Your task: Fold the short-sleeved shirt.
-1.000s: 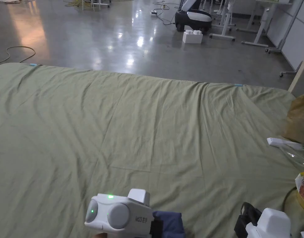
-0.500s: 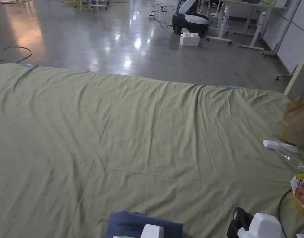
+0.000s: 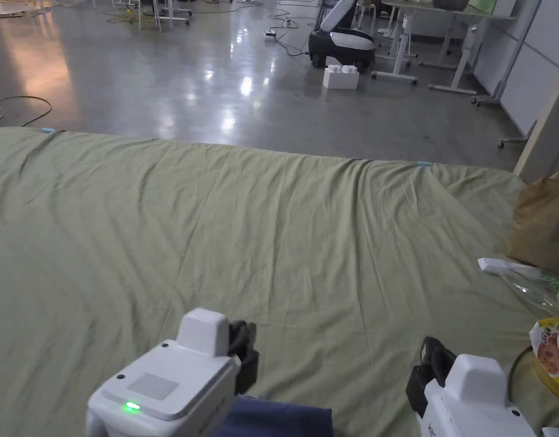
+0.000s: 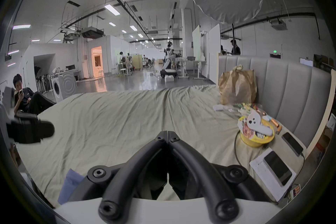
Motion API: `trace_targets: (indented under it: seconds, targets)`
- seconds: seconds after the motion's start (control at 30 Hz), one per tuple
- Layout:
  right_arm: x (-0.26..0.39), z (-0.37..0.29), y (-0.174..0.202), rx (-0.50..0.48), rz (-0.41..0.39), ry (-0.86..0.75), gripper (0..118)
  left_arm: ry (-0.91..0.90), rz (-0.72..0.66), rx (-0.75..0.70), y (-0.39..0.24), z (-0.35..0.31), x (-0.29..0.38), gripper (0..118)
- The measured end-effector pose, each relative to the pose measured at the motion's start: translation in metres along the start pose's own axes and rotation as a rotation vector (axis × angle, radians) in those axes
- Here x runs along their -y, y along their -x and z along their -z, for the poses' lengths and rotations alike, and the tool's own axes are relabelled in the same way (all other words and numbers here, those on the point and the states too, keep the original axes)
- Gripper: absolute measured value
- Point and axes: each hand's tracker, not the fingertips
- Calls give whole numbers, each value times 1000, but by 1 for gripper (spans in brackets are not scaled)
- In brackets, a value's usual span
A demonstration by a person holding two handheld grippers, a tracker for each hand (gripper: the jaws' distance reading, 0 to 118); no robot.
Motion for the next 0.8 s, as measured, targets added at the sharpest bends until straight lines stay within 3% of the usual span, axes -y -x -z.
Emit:
trace_targets:
  seconds: [0.13, 0.33, 0.67, 0.8]
  targets:
    - [-14, 0, 12, -5, -20, -60, 1, -135, 50, -161, 7, -13, -7, 10]
    - [-31, -2, 23, 10, -74, -186, 1, -225, 4, -307, 26, -22, -4, 10]
    - [-30, -10, 29, 11, -88, -194, 1, -247, 38, -360, 38, -33, 5, 10]
    - [-2, -19, 49, -81, -126, -96, 1, -188, 41, -345, 47, -31, 16, 10]
